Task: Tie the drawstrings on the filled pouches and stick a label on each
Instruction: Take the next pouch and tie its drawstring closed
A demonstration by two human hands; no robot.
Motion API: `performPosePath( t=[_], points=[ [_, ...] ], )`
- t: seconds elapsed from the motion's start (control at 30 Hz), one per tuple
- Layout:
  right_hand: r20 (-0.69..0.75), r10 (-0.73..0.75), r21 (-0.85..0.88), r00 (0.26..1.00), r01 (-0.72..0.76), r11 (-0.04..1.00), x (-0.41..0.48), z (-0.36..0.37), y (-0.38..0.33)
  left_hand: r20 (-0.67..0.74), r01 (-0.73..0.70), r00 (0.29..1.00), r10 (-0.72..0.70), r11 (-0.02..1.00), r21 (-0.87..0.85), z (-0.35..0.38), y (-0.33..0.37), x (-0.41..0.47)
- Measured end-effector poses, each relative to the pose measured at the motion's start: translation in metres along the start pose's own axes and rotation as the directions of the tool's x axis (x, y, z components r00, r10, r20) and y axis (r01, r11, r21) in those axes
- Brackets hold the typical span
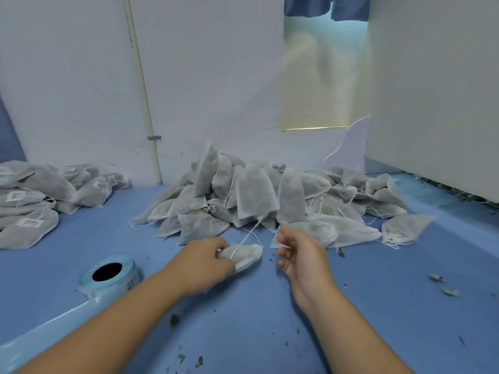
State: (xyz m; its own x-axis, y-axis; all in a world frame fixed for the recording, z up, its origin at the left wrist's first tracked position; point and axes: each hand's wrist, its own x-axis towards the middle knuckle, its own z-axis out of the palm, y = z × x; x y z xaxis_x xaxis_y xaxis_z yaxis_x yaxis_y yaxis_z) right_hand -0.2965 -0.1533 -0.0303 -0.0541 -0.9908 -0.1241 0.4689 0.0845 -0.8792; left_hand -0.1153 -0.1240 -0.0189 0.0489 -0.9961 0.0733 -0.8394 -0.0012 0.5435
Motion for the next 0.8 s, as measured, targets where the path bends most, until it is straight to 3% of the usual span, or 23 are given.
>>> performPosePath(
  t=[0.17, 0.3, 0.37, 0.43, 0.63, 0.7, 0.8],
  points=[
    [0.081, -0.133, -0.176, 0.988, 0.145, 0.974, -0.015, 0.006, 0.001, 0.042, 0.018, 0.999, -0.012, 0.99, -0.142, -0.021, -0.012, -0.055],
    [0.321, -0.147, -0.487, 0.935, 0.297, 0.821, -0.031, 0.013, 0.011, 0.055, 0.096, 0.995, -0.082, 0.931, -0.352, -0.025, -0.026, -0.078],
    [0.48, -0.114, -0.587, 0.87, 0.415, 0.695, -0.036, 0.014, 0.019, 0.078, 0.181, 0.983, -0.167, 0.801, -0.571, -0.022, -0.03, -0.082],
    [0.589, -0.06, -0.61, 0.806, 0.492, 0.621, -0.042, 0.015, 0.024, 0.171, 0.23, 0.973, -0.155, 0.623, -0.747, -0.022, -0.04, -0.085],
    [0.675, 0.079, -0.574, 0.733, 0.455, 0.681, -0.059, 0.023, 0.023, 0.181, 0.166, 0.983, 0.015, 0.319, -0.933, -0.02, -0.063, -0.097],
    [0.66, 0.078, -0.609, 0.747, 0.471, 0.638, -0.06, 0.023, 0.023, 0.1, 0.089, 0.995, 0.007, 0.397, -0.914, -0.022, -0.063, -0.103],
    [0.653, 0.032, -0.595, 0.757, 0.486, 0.64, -0.063, 0.027, 0.021, -0.13, -0.056, 0.989, -0.066, 0.653, -0.756, -0.023, -0.062, -0.109]
  ],
)
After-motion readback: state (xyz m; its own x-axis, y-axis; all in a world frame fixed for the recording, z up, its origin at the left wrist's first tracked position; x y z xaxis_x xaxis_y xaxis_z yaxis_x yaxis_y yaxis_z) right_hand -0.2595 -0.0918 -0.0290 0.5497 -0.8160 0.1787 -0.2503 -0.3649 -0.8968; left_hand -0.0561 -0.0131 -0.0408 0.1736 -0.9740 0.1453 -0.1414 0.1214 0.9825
